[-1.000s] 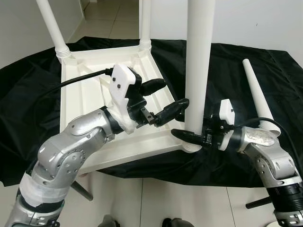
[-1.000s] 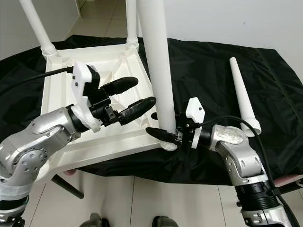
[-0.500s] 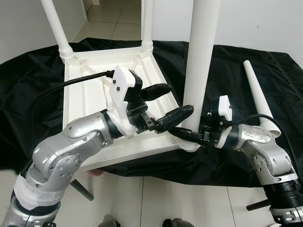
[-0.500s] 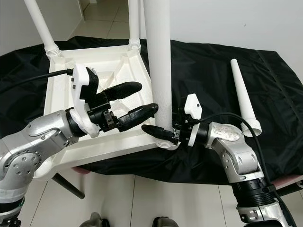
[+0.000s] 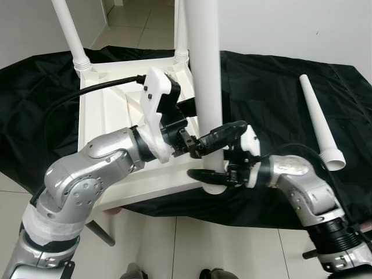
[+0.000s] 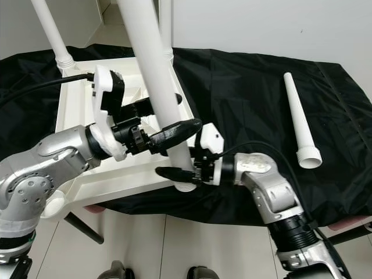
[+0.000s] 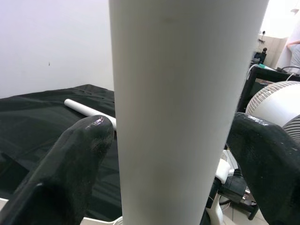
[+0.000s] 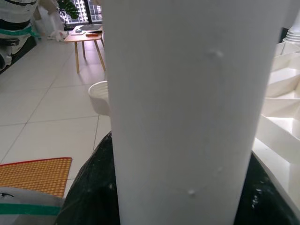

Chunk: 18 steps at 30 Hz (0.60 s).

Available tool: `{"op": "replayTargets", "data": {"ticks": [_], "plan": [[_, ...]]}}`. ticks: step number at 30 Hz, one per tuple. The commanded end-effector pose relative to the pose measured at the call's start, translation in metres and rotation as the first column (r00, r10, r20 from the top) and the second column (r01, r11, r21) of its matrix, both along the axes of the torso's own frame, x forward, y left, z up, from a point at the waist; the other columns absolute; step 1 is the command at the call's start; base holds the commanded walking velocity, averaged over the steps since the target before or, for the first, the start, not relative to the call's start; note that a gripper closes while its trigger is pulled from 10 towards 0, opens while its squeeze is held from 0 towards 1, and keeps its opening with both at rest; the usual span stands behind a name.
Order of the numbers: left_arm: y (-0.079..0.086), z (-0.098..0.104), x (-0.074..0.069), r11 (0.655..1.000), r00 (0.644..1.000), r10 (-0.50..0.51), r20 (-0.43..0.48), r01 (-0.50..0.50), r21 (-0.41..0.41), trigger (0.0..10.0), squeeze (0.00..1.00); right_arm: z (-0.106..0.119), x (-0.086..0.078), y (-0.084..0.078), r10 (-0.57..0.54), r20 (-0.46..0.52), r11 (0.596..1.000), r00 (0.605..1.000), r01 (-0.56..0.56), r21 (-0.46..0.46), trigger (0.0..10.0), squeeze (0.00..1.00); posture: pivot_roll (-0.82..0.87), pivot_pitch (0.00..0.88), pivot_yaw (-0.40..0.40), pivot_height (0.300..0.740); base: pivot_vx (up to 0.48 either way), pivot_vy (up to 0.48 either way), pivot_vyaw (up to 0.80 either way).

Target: Building children table

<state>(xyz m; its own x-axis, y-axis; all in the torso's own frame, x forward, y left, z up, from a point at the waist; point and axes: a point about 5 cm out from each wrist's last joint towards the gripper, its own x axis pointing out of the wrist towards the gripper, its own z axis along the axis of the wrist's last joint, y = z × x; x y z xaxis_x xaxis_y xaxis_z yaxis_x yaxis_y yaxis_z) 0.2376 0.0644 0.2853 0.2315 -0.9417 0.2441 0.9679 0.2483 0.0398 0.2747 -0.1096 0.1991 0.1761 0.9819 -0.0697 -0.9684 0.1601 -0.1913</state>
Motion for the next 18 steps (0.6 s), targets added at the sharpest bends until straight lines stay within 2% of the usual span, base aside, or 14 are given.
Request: {"op": "replayTargets", "data": {"ticks": [1, 6, 7, 8, 9, 18], "plan": [[-0.002, 0.001, -0.003, 0.995, 0.995, -0.095, 0.024, 0.094, 0.018, 10.0, 0.00, 0.003, 0.002, 0.003, 0.004, 0.011, 1.000, 1.000, -0.004, -0.008, 10.0, 0.00, -0.01, 0.094, 0.004, 0.740, 0.000, 0.000, 0.00], [-0.003, 0.003, 0.000, 0.997, 0.997, -0.071, 0.032, 0.070, 0.015, 10.0, 0.00, 0.003, 0.002, 0.005, 0.003, 0.007, 1.000, 1.000, -0.003, 0.000, 10.0, 0.00, -0.01, 0.096, 0.006, 0.740, 0.000, 0.000, 0.00], [-0.004, 0.006, 0.008, 0.998, 0.998, -0.054, 0.012, 0.054, -0.013, 4.4, 0.00, 0.003, 0.003, 0.007, 0.001, 0.004, 1.000, 1.000, -0.001, 0.008, 10.0, 0.00, -0.02, 0.098, 0.010, 0.740, 0.000, 0.000, 0.00], [-0.004, 0.006, 0.008, 0.998, 0.998, -0.054, 0.012, 0.054, -0.013, 4.4, 0.00, 0.003, 0.003, 0.007, 0.001, 0.004, 1.000, 1.000, -0.001, 0.008, 10.0, 0.00, -0.02, 0.098, 0.010, 0.740, 0.000, 0.000, 0.00], [-0.004, 0.007, 0.009, 0.998, 0.999, -0.053, 0.011, 0.053, -0.017, 0.0, 0.00, 0.003, 0.004, 0.006, -0.003, 0.003, 1.000, 1.000, 0.003, 0.009, 10.0, 0.00, -0.02, 0.099, 0.011, 0.740, 0.000, 0.000, 0.00], [-0.003, 0.008, 0.010, 0.998, 0.998, -0.054, 0.008, 0.054, -0.013, 0.0, 0.00, 0.003, 0.005, 0.004, -0.015, 0.002, 1.000, 1.000, 0.015, 0.006, 10.0, 0.00, -0.02, 0.100, 0.012, 0.740, 0.000, 0.000, 0.00]]}}
